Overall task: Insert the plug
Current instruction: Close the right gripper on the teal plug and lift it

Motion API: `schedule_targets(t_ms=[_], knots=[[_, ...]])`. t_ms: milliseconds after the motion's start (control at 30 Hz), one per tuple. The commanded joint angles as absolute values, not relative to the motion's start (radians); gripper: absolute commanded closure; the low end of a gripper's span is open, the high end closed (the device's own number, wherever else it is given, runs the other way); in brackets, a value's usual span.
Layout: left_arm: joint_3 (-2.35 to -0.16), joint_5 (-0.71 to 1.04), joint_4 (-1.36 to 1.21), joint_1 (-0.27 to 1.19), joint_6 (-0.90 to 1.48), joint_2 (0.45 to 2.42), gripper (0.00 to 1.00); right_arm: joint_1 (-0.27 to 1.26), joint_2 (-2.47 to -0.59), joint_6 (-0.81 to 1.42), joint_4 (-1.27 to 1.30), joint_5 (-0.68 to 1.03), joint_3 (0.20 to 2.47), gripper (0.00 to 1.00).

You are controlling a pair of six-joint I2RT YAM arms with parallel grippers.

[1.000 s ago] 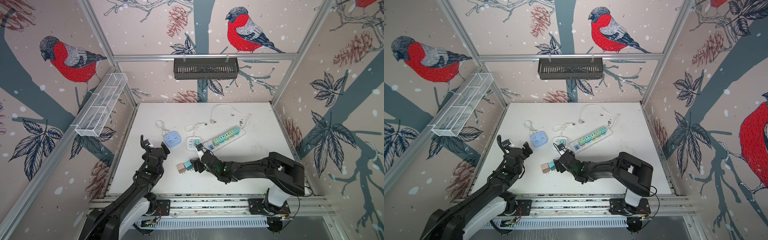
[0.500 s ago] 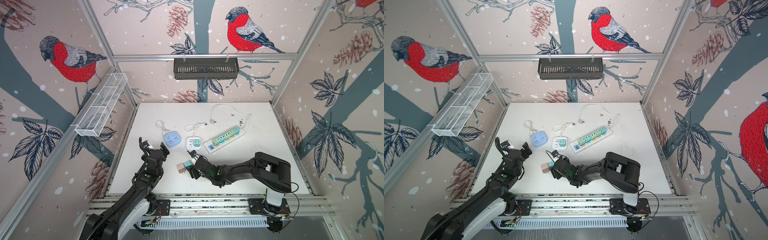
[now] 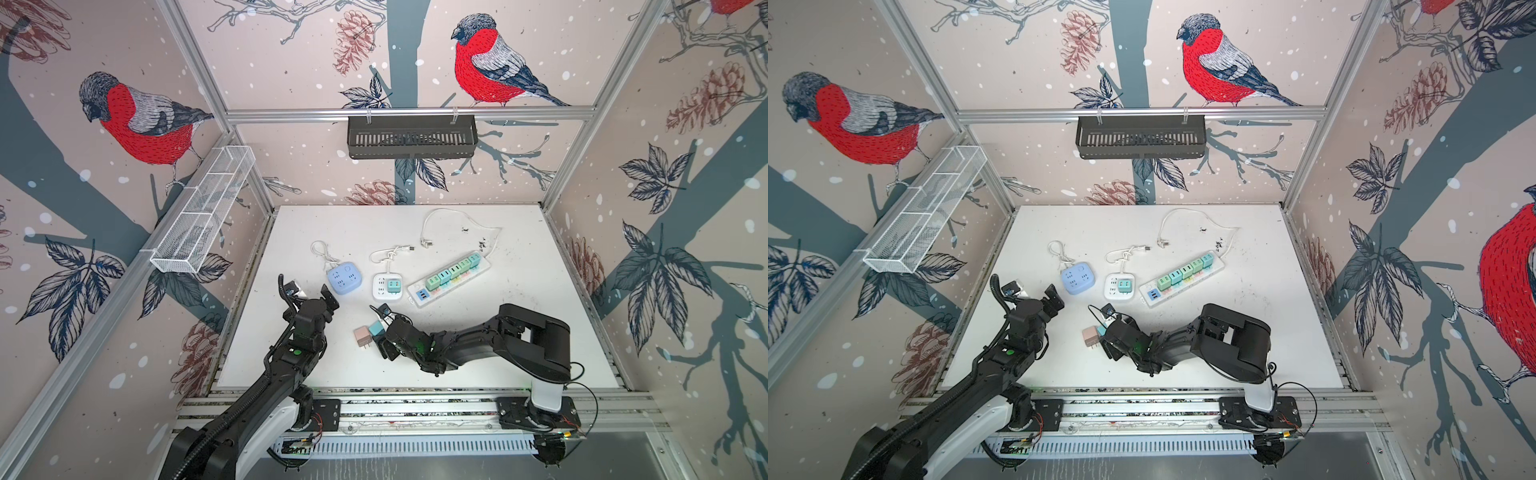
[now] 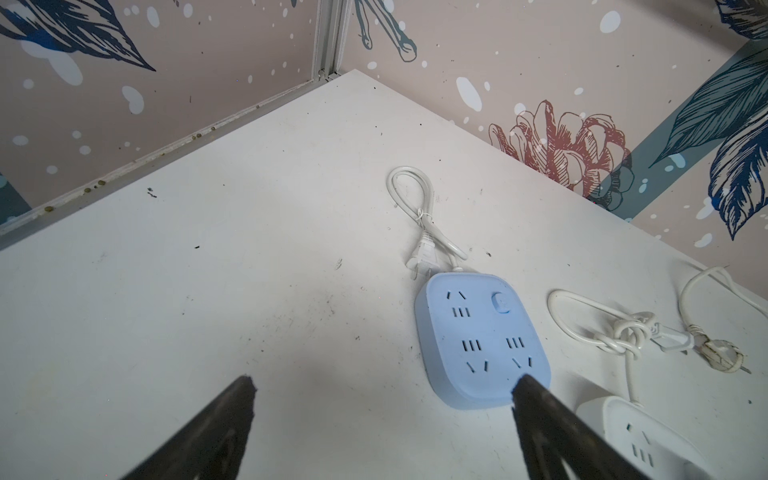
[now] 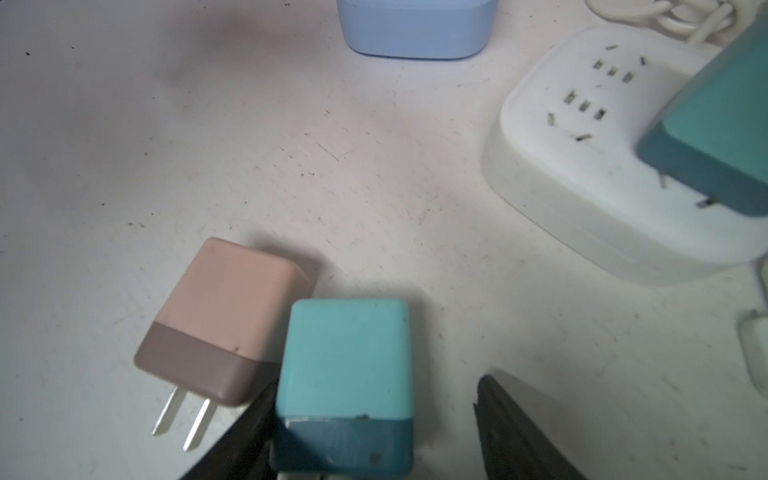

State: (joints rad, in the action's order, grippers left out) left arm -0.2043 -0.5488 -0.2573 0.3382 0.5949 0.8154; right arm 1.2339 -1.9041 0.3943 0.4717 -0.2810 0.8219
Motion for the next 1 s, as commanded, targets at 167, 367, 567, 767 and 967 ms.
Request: schedule_targets(t_ms=[167, 367, 567, 767, 967], knots=[[-0.202, -0.561, -0.290, 0.339, 0.605, 0.807, 0.04, 1.226, -1.958, 0.385, 0.451, -0.310, 0.862, 0.30], [-0.204, -0.552, -0.293, 0.338, 0.599, 0.814, 0.04, 1.233, -1.988, 0.392, 0.442, -0.311, 0.882, 0.39], [-0.205, -0.558, -0.293, 0.339, 0.603, 0.815, 0.03, 1.244, -1.963, 0.379, 0.483, -0.305, 0.831, 0.52], [-0.199, -0.541, -0.305, 0.338, 0.595, 0.809, 0.04, 1.246, -1.930, 0.368, 0.556, -0.286, 0.769, 0.66], [-0.190, -0.503, -0.343, 0.338, 0.575, 0.820, 0.04, 1.244, -1.860, 0.333, 0.660, -0.259, 0.699, 0.73]])
